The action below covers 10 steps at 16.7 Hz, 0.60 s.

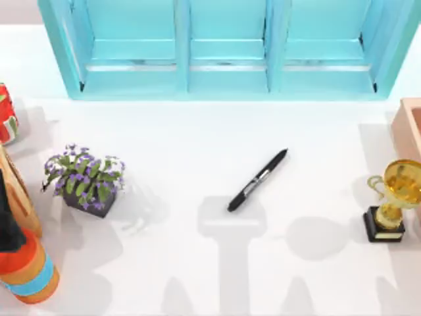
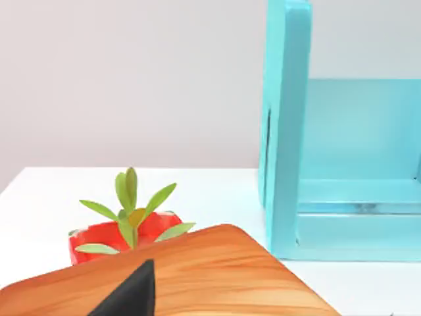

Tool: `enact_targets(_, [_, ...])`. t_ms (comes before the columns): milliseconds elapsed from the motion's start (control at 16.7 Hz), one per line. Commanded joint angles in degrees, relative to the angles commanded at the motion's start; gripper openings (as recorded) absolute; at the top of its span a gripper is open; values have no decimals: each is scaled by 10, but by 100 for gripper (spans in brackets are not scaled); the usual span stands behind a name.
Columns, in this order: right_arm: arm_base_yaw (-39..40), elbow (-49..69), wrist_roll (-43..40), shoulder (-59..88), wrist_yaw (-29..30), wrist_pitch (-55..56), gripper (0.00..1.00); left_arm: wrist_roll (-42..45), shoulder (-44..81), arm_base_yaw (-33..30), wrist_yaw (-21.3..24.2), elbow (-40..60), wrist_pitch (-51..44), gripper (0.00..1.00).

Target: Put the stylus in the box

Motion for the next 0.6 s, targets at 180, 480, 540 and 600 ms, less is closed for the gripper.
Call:
enact_targets(180, [1, 5, 3, 6, 0, -3, 100, 0, 0, 0, 0, 0, 0, 100])
enact_targets(480, [29, 98, 62, 116, 0, -57, 100, 0, 0, 0, 0, 0, 0, 100])
enact_targets(540, [38, 129, 83, 152, 0, -75, 100, 0, 0, 0, 0, 0, 0, 100])
enact_targets(600, [49, 164, 106, 193, 0, -96, 100, 0, 0, 0, 0, 0, 0, 100])
